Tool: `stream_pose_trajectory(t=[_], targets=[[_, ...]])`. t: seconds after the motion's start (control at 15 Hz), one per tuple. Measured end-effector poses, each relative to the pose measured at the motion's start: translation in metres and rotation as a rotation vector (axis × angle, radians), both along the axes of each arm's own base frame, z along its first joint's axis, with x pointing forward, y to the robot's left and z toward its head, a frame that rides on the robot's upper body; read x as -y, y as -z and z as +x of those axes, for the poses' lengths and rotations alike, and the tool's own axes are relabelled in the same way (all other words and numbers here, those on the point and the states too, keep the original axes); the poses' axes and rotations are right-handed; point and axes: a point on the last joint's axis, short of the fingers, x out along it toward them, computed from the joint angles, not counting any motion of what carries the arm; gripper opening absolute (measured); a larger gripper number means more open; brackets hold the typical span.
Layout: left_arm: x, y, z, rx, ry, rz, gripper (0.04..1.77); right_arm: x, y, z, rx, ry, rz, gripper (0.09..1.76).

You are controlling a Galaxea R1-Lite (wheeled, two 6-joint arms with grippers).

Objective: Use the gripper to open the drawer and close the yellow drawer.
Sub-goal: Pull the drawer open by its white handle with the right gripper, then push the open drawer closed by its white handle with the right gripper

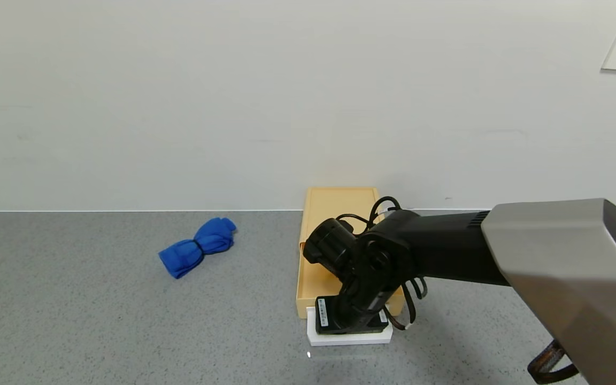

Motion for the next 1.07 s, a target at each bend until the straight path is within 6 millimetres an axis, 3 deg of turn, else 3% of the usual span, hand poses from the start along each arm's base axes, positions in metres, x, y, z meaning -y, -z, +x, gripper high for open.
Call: stream_pose_trajectory(t=[0.6,0.8,1.07], targets=[[0.0,0.0,0.0,0.0,0.001,0.0,1.72,-0.003,-0.009,-0.014,-0.01,-0.006,0.013,0.12],[0.0,0.0,0.0,0.0,0.001,0.0,1.72,0.001,-0.032,-0.019,0.027,-0.015,0.052,0.12],[0.0,0.0,0.0,0.0,0.0,0.0,1.72,0.019,-0.082,-0.03,0.127,-0.053,0.119,0.12]])
